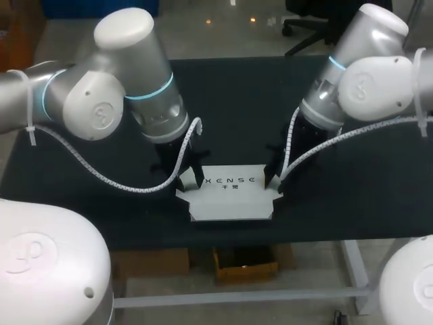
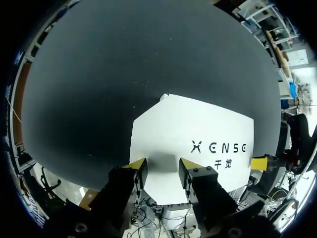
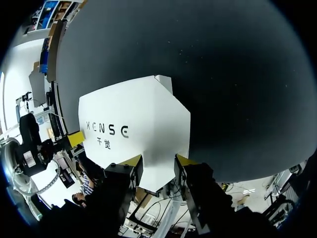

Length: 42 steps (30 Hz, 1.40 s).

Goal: Assemble the packaging by folding the flat box into shape, placing the metal phone stand inside, and closing the box properly

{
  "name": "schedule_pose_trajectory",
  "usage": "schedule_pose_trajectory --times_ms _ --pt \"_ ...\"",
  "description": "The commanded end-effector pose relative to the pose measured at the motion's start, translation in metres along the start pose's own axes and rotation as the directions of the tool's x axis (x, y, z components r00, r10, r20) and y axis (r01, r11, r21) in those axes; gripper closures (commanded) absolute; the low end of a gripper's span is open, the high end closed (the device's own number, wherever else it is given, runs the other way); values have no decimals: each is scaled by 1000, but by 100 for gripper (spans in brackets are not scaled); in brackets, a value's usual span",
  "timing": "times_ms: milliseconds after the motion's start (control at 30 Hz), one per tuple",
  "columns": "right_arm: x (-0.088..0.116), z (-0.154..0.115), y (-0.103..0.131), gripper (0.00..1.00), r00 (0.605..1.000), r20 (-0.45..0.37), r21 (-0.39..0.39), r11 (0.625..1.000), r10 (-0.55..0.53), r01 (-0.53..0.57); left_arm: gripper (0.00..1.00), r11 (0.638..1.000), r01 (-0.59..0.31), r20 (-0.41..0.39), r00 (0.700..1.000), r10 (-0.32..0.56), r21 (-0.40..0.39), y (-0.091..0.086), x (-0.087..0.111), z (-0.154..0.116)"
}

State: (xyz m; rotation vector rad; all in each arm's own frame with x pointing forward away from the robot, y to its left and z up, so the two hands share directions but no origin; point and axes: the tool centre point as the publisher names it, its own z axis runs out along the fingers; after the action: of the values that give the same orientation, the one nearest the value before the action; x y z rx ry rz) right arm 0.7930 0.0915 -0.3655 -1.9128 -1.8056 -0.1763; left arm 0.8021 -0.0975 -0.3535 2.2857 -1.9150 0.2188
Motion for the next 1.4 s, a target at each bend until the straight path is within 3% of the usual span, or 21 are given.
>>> schedule_pose_trajectory --times_ms 33,1067,1400 --pt "-1 1 -2 62 1000 -6 -13 1000 -1 1 57 1000 -5 -14 1000 5 5 2 -3 3" --pt "1 3 -1 60 999 -22 -91 995 29 -31 60 1000 -9 -39 999 9 1 -2 0 12" --pt "1 3 0 53 999 -23 -93 995 31 -33 52 1000 -5 -38 999 5 -2 -3 0 13"
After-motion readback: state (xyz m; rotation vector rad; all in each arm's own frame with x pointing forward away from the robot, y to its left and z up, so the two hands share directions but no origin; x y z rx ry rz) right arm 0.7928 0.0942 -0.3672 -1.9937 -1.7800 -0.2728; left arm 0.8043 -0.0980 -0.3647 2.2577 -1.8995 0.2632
